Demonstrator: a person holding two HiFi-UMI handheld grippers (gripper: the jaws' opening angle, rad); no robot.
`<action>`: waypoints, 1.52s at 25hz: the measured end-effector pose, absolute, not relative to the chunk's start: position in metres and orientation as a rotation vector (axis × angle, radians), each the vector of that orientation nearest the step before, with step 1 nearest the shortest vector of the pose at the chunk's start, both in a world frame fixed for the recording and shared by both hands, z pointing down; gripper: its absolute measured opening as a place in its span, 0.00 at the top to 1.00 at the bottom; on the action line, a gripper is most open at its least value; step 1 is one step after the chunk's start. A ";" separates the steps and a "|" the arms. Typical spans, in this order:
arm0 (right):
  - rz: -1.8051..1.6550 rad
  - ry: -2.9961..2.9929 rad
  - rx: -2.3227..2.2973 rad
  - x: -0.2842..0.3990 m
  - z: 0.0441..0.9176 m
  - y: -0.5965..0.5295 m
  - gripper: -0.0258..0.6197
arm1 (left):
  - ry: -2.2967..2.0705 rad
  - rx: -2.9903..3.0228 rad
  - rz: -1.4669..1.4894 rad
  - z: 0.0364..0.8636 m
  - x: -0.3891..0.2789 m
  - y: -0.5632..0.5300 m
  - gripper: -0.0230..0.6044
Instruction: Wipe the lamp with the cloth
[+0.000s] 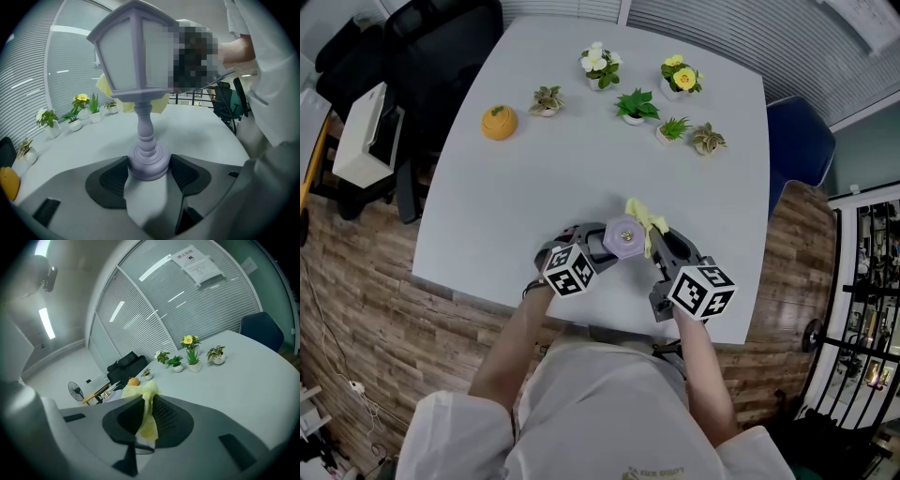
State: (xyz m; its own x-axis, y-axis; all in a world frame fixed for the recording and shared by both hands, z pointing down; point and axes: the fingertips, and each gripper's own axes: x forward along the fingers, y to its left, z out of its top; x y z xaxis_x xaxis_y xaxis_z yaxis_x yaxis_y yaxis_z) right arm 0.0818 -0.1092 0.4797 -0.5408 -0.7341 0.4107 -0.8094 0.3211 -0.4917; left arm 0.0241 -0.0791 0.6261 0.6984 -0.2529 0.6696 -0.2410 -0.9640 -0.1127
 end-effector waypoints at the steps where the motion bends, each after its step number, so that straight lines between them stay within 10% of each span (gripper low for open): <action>1: 1.031 -2.464 1.443 0.081 0.480 -0.110 0.88 | 0.419 -2.880 -1.139 0.626 0.024 -0.079 0.49; 38: 1.288 -2.553 1.178 0.064 0.519 -0.130 0.88 | 0.425 -2.880 -1.139 0.626 0.024 -0.080 0.49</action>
State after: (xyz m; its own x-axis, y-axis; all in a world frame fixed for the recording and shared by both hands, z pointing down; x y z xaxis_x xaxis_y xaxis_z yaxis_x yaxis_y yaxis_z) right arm 0.0641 -0.1297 0.5185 -0.7088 -0.6083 0.3572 -0.6489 0.3635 -0.6685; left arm 0.0242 -0.0798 0.6261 0.6975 -0.2563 0.6691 -0.2449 -0.9629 -0.1136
